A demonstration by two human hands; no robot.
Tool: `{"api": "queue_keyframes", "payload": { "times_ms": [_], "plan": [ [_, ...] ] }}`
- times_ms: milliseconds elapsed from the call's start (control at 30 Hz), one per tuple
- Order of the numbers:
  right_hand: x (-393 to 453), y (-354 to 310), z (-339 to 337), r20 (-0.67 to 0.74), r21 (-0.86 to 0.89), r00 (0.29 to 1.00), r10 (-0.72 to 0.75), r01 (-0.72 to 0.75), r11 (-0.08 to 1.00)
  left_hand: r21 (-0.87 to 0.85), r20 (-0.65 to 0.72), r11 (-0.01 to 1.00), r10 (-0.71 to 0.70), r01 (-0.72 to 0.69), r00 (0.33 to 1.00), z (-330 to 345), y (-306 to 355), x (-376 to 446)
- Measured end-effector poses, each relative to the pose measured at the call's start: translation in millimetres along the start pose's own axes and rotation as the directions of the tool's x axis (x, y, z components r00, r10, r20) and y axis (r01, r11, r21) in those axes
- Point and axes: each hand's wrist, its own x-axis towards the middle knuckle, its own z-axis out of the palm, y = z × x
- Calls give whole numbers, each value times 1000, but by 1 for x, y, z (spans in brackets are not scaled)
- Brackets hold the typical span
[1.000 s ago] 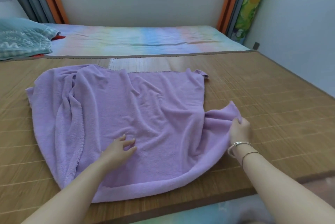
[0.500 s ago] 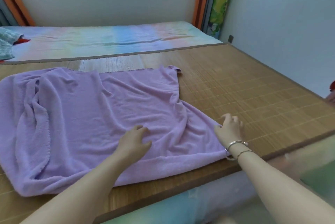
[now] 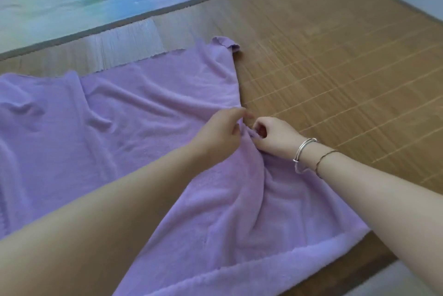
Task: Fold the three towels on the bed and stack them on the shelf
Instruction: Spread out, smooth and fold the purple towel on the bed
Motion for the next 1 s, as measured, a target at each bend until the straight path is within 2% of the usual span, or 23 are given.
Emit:
{"api": "queue_keyframes", "payload": {
  "times_ms": [67,133,267,367,433,533,667,867,933,1000],
  "plan": [
    [-8,7,-13,-26,114,996,86,-83,990,39,87,998,42,-45,995,3,15,27],
    [-16,18,-25,-51,205,985,164,-150,967,208,210,973,56,-101,976,4,27,49],
    [-25,42,-55,-235,330,943,236,-150,932,544,460,806,-55,-232,886,6,47,93],
    [-33,61,-75,-297,337,921,252,-146,930,704,448,666,-147,-246,882,5,54,124],
    [-35,76,-87,-325,337,902,284,-171,926,750,395,634,-201,-188,897,2,58,149],
    [-31,108,-110,-366,327,860,355,-238,915,709,299,700,-186,-87,936,11,73,200],
    [-13,146,-152,-412,209,835,365,-304,930,533,109,845,-125,49,986,36,103,264],
    [18,229,-250,-463,82,804,372,-379,922,408,-31,913,-9,21,999,98,172,349],
    [30,254,-281,-508,86,780,366,-377,922,323,-104,946,65,-28,992,114,196,374],
    [39,282,-310,-513,182,764,391,-348,920,213,-63,970,131,-115,989,136,218,399]
  ]
}}
